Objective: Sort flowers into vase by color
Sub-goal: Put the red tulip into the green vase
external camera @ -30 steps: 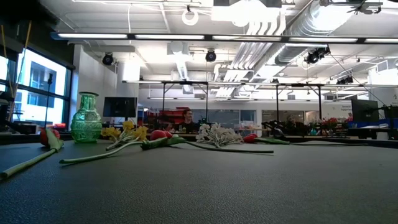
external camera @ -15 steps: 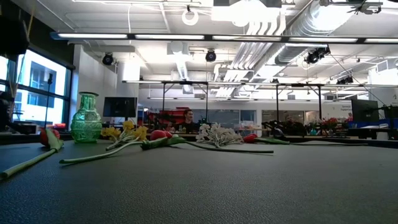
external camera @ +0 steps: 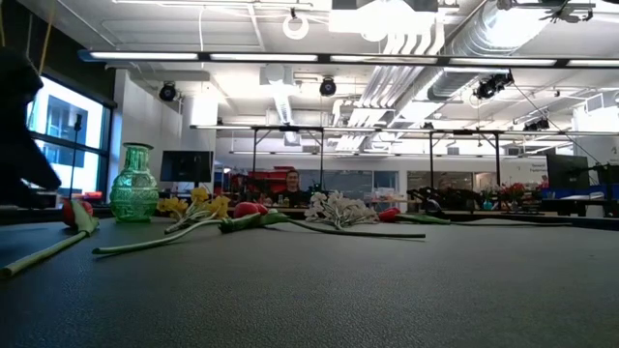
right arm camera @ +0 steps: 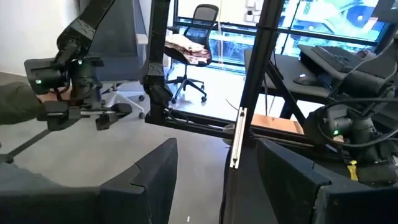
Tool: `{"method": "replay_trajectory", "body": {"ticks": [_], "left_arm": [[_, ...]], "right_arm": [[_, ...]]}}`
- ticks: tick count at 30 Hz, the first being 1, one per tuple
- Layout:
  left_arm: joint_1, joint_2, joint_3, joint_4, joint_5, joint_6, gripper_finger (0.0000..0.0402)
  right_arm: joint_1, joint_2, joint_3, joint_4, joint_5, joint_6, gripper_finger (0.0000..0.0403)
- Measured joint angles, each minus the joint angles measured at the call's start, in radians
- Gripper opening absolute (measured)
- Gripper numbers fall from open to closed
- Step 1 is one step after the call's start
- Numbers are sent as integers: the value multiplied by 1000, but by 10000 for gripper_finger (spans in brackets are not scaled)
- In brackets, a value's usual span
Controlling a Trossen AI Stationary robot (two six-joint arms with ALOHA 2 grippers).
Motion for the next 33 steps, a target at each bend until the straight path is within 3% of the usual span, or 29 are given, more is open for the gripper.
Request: {"method": "replay_trajectory", "body": {"ticks": [9,16,22,26,33], "left_arm": [[129,10,-3,-3,30,91,227],[243,96,-2,-58,104,107,227],[281,158,0,-52,97,151,224],[294,164,1,-35,91,232,194],[298,162,16,11,59,330,99]], "right_arm": [[1,0,0,-52,-11,43,204],[1,0,0,-54,-11,57,204],[1,0,0,-55,-11,59,204],[1,0,0,-55,-11,59,204],[1,0,0,-62,-11,57,204]]}}
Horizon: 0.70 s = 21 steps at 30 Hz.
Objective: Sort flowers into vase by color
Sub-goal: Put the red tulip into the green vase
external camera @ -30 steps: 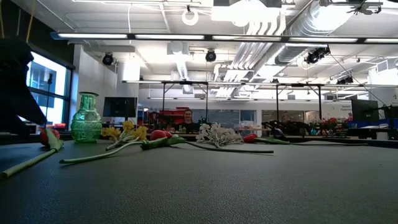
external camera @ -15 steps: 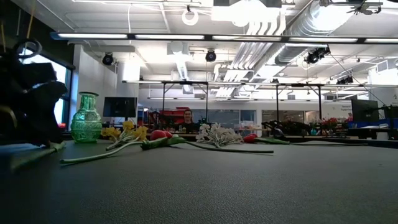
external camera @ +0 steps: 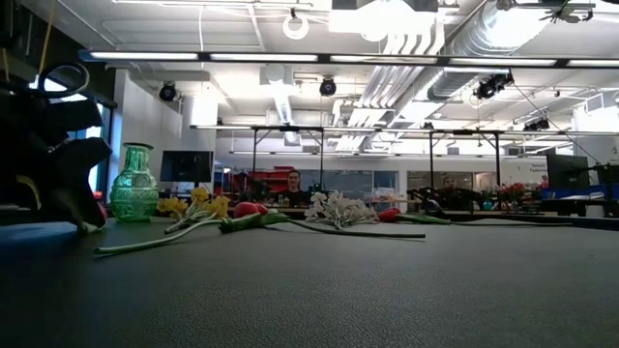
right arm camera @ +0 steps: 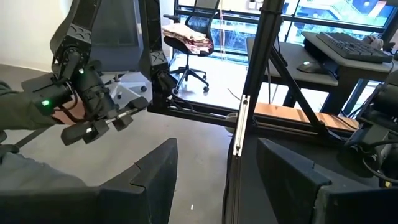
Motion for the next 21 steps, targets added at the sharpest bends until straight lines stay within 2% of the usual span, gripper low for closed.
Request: {"method": "replay_trajectory", "body": {"ticks": [8,15,21], "left_arm": [[21,0,41,0,-18,121,8],[50,-46,86,-32,-20,257,2],[73,-132,84,-54,-23,261,4]], "right_arm": [[0,0,0,-16,0,22,204],[0,0,0,-36,0,55,204],[0,0,0,-36,0,55,204]]}}
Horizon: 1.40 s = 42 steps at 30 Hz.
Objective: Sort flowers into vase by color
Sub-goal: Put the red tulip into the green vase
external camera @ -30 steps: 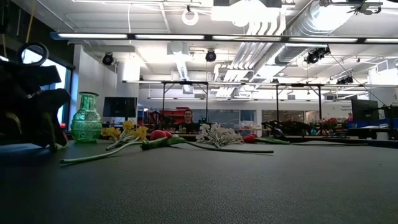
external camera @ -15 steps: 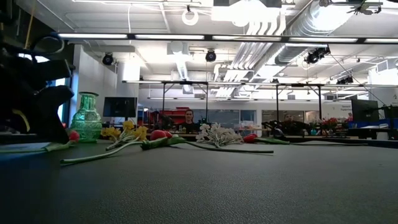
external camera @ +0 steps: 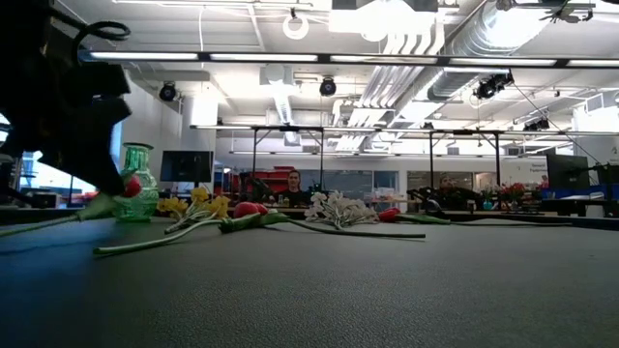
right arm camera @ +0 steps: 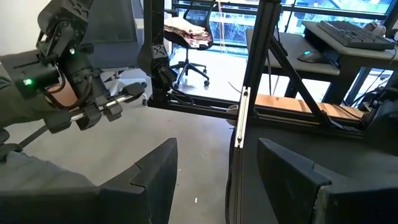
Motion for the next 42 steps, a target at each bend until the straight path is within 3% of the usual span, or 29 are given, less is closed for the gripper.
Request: {"method": "replay_trajectory", "body": {"ticks": [5,10,15,20,32,42], "left_arm": [[-1,-66,0,-44,8,-27,32],[-1,-105,0,-96,63,-50,100],[-16,-95,0,-79,122,-118,169],[-66,-44,0,-37,140,-231,188],[-55,189,6,25,173,-278,151],[-53,146,13,46,181,-189,9]], "right_arm": [[0,0,0,0,0,0,204],[0,0,0,-2,0,0,204],[5,0,0,-27,0,34,204],[7,0,0,-44,0,50,204],[7,0,0,-44,0,42,204],[7,0,0,-43,0,42,204]]}}
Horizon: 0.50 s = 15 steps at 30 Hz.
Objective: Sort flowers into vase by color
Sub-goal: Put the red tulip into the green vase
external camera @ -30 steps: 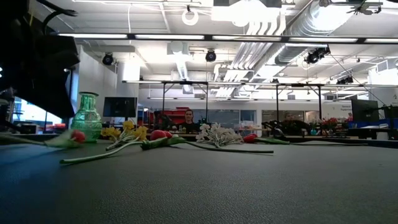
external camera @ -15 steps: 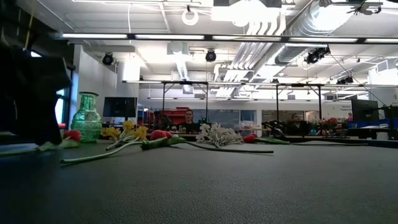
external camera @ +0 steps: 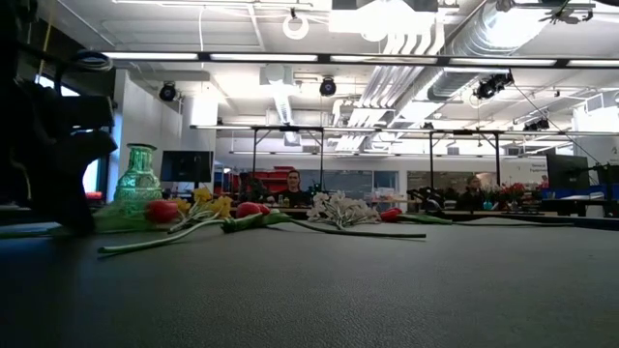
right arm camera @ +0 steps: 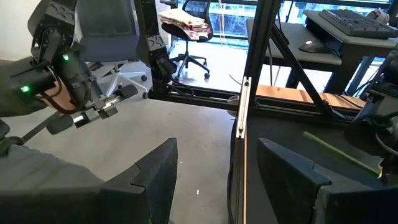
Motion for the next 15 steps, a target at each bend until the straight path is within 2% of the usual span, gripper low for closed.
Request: {"method": "replay_trajectory", "body": {"ticks": [2,4,9,11,15], "left_arm": [[-6,-37,-1,-1,2,3,10],[-25,-91,-1,1,-41,14,8],[-106,-253,-1,69,-268,91,3],[-147,-320,-1,129,-364,178,2],[-206,-448,-1,333,-491,483,1]], "right_arm": [[1,0,0,0,8,0,204],[8,0,0,0,22,-9,204],[31,0,0,41,68,-80,204],[31,0,0,72,-15,-112,204],[-32,-1,2,173,-358,-221,204]]}}
